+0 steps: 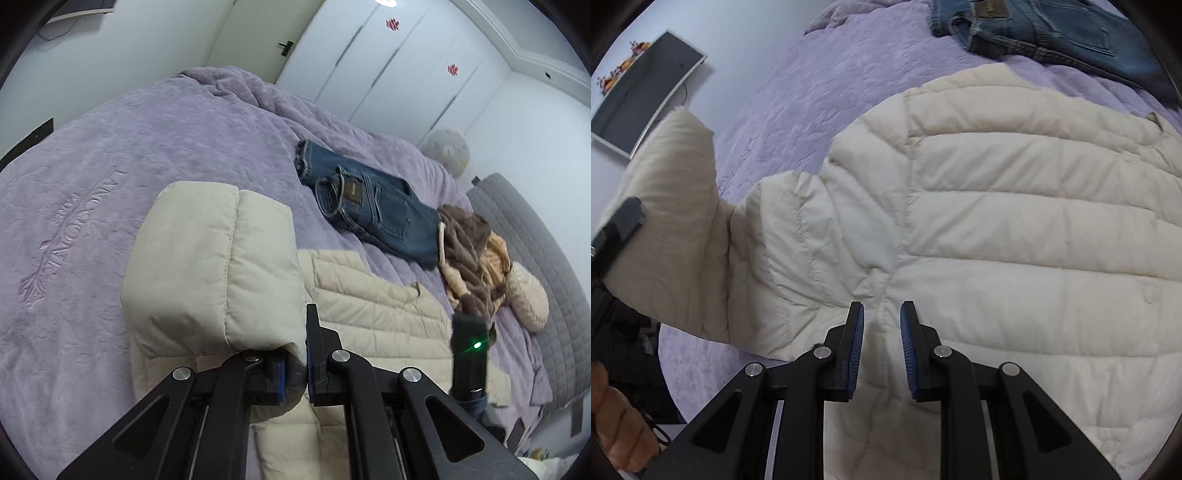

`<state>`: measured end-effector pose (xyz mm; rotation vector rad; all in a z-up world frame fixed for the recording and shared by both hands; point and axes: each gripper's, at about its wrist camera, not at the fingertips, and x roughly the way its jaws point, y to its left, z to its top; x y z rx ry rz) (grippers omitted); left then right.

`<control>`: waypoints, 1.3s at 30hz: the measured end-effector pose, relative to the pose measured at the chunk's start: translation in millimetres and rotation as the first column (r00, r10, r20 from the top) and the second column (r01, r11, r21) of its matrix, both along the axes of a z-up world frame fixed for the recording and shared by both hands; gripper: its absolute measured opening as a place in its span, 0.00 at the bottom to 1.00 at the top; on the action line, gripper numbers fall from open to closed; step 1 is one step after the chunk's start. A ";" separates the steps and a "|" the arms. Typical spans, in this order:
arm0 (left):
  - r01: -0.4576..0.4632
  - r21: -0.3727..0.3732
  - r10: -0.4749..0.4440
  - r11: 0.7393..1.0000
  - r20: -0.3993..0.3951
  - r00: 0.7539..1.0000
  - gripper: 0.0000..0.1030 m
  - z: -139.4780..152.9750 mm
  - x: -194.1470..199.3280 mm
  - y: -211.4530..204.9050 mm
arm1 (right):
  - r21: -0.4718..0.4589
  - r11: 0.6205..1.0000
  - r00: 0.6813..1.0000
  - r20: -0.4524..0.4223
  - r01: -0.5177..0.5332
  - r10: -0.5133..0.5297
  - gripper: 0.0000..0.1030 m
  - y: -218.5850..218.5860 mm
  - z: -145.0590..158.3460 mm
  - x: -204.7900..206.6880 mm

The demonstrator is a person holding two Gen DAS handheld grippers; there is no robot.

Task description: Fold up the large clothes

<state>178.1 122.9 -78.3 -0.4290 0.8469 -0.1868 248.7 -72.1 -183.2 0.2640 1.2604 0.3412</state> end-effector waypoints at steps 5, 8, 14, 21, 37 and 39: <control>0.115 0.104 -0.109 0.988 -0.065 0.992 0.09 -25.4 14.2 -59.2 | -0.016 0.994 0.994 0.014 0.110 -0.110 0.22 -65.1 17.4 -14.5; 0.180 0.184 -0.159 0.966 -0.126 0.979 0.09 -42.6 22.7 -92.6 | -0.030 0.986 0.986 0.011 0.165 -0.165 0.22 -99.4 20.9 -22.8; 0.300 0.366 -0.221 0.881 -0.241 0.945 0.09 -72.2 25.6 -144.8 | -0.042 0.968 0.969 -0.008 0.246 -0.246 0.22 -147.0 18.0 -37.6; 0.356 0.458 -0.266 0.814 -0.249 0.931 0.64 -68.3 12.4 -172.9 | -0.040 0.952 0.952 -0.021 0.303 -0.304 0.27 -169.5 17.0 -50.9; 0.031 0.466 0.027 0.884 -0.117 0.993 0.99 -26.3 -66.5 -61.7 | 0.108 0.962 0.968 -0.022 0.249 -0.248 0.78 -143.9 29.4 -63.2; -0.022 0.470 0.103 0.882 -0.148 0.984 0.99 -35.2 -76.8 -37.1 | 0.167 0.953 0.967 -0.060 0.253 -0.247 0.78 -132.9 19.4 -60.0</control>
